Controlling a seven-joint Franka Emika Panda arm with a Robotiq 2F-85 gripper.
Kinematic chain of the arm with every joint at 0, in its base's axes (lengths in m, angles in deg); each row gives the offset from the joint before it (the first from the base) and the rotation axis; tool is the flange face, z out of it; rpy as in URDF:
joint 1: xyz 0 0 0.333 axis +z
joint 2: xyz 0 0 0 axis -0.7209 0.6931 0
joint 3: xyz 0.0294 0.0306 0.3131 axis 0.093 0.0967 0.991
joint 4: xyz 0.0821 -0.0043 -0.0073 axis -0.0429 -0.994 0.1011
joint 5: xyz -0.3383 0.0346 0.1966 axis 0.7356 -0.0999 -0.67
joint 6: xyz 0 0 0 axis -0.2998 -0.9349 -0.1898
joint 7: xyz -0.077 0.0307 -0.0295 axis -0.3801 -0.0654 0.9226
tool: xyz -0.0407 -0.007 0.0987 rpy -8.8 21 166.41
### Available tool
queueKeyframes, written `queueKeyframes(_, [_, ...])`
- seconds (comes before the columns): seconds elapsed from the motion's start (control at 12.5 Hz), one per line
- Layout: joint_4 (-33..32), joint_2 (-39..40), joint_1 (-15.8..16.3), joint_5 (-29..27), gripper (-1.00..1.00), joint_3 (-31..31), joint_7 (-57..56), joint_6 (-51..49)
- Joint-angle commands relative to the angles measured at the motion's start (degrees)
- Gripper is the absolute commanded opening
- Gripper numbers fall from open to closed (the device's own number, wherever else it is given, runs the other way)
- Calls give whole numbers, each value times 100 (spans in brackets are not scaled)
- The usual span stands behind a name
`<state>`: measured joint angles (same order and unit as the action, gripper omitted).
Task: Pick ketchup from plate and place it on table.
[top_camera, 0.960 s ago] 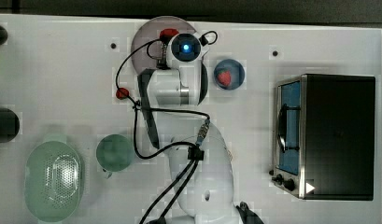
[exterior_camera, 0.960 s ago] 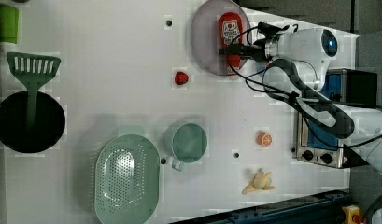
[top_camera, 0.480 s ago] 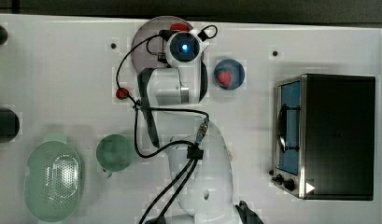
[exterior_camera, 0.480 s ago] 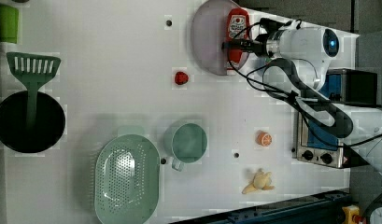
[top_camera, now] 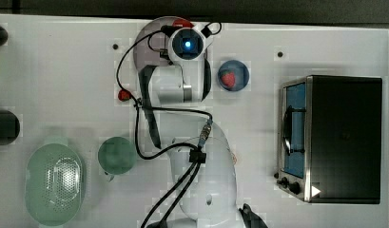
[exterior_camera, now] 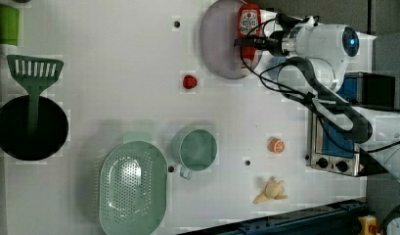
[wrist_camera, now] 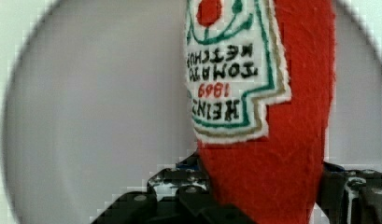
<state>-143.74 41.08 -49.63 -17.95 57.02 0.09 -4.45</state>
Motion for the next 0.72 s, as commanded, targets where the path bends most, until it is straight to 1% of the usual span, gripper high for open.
queueKeyframes(0.08, [489, -595, -38, -2, 24, 51, 329, -585])
queueKeyframes(0.24, [582, -983, -92, -137, 24, 51, 355, -1419])
queueKeyframes(0.48, [563, -1673, -221, -582, 24, 28, 355, -2587])
queueKeyframes(0.72, [379, -2338, -394, -593, 24, -47, 354, -3717])
